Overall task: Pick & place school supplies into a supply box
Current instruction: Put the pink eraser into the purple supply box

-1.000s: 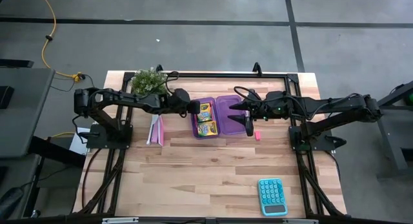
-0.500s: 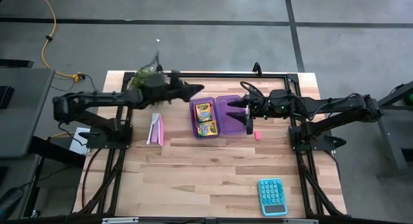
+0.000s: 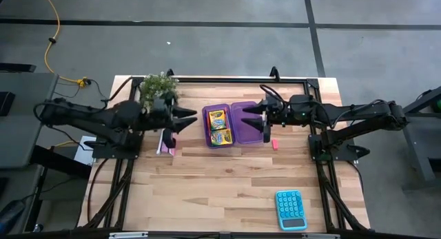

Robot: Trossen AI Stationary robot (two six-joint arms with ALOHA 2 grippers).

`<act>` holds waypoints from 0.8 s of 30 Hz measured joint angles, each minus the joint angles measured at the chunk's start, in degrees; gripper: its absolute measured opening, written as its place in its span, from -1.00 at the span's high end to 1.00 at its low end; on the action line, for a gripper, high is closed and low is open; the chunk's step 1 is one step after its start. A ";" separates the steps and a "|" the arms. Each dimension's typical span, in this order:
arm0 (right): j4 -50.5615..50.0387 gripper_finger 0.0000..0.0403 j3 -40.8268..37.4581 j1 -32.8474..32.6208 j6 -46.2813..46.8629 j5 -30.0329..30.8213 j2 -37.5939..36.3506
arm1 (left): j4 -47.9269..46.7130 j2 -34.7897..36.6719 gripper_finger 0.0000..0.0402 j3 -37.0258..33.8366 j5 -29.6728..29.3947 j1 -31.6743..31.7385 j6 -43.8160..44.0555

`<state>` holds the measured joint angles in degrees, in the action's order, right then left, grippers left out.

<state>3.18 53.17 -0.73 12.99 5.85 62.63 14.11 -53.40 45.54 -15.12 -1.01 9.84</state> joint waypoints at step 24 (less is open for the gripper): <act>-38.63 0.05 3.84 0.00 27.35 9.02 0.12 | -1.45 0.91 0.50 0.00 -10.50 -3.89 -5.57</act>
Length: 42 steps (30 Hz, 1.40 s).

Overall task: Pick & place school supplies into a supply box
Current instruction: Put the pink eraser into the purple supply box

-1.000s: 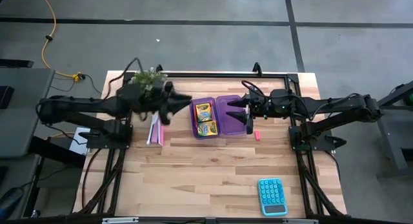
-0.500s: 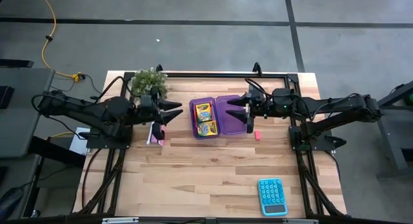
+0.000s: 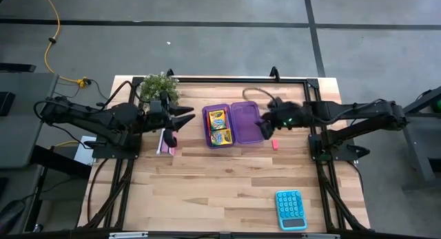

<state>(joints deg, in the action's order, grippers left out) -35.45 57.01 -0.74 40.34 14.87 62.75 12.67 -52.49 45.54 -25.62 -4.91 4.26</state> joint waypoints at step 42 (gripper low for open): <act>-4.02 0.05 -19.03 0.38 40.77 -5.73 19.49 | 0.47 -0.04 0.50 -0.02 -0.60 0.00 1.54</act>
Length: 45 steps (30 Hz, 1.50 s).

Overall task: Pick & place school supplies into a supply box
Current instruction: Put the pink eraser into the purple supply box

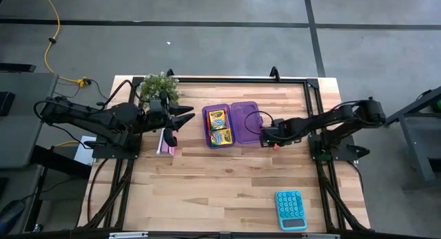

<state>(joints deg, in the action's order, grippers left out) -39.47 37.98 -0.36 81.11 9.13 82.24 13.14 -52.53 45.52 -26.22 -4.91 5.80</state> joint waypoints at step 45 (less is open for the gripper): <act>-7.92 0.70 2.07 -0.09 -13.30 -3.66 -10.34 | -0.06 0.02 0.50 0.00 0.00 0.00 -0.02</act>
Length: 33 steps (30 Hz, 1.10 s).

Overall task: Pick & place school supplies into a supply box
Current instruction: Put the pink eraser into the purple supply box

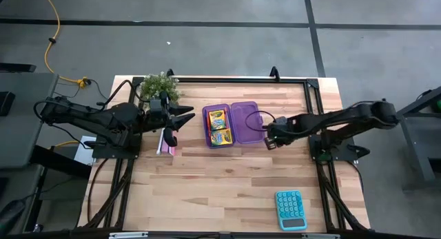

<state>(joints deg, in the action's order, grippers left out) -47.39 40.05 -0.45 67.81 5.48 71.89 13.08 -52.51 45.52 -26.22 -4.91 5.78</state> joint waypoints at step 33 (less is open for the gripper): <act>69.21 0.70 0.18 0.52 -45.82 -5.50 -14.90 | 0.02 0.00 0.50 0.00 2.08 -0.02 0.73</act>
<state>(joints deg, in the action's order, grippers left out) 21.82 40.23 0.08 21.99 -0.02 56.99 13.10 -52.51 45.52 -24.14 -4.93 6.51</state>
